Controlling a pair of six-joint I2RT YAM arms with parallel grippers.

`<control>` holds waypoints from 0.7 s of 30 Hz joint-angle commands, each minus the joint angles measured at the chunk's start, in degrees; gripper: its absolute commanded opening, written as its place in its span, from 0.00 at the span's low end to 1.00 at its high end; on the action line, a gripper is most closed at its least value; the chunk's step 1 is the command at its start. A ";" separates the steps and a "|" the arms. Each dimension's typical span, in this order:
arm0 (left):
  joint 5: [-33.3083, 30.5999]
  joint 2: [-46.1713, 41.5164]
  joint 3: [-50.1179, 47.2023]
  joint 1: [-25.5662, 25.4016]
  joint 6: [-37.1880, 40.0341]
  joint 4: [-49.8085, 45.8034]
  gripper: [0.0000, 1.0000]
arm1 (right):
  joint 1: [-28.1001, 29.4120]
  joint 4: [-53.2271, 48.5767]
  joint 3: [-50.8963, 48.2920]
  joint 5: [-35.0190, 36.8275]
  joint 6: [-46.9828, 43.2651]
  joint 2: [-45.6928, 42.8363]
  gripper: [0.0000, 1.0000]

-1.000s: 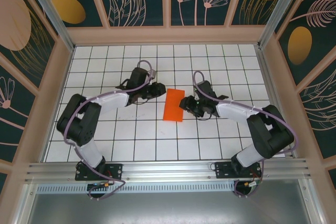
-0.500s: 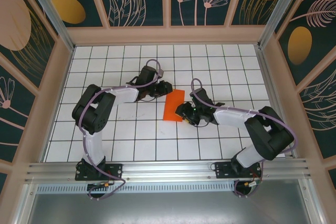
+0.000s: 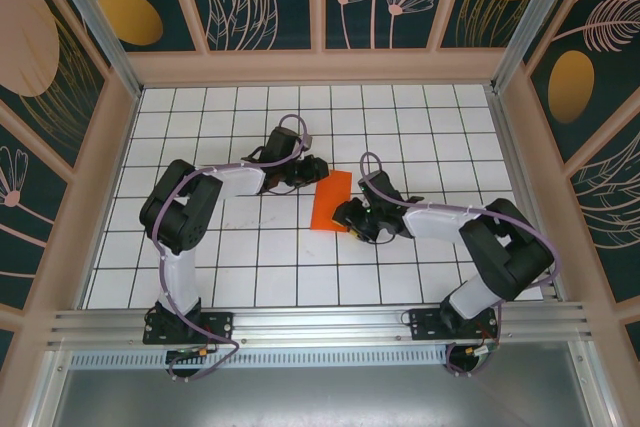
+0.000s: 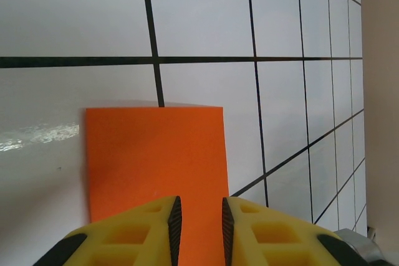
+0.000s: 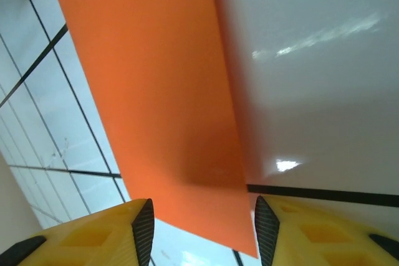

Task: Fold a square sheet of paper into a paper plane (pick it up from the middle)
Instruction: Third fold the triangle at the center of the table.

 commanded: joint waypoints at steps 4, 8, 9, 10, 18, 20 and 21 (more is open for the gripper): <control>3.93 1.98 0.03 -0.25 -1.44 3.91 0.26 | 0.27 5.09 -1.65 -2.43 2.93 -1.28 0.41; 5.08 3.15 -0.17 -0.26 -1.75 4.63 0.25 | 0.08 4.29 -2.41 -0.53 3.56 -3.24 0.32; 5.01 3.47 -0.30 -0.23 -1.75 4.63 0.25 | -0.07 3.14 -1.98 -0.33 3.43 -3.28 0.29; 5.07 3.68 -0.42 -0.24 -1.75 4.64 0.25 | -0.09 2.62 -1.75 -0.14 3.34 -3.26 0.27; 4.03 4.73 -1.67 -0.53 -1.66 3.87 0.24 | -0.12 4.10 -1.82 0.09 4.64 -3.67 0.10; 3.64 5.07 -1.60 -0.63 -1.24 3.00 0.24 | -0.09 4.22 -1.62 0.56 4.75 -3.85 0.06; 3.42 5.12 -1.57 -0.78 -0.91 2.61 0.24 | -0.09 4.07 -1.34 0.79 4.68 -3.81 0.05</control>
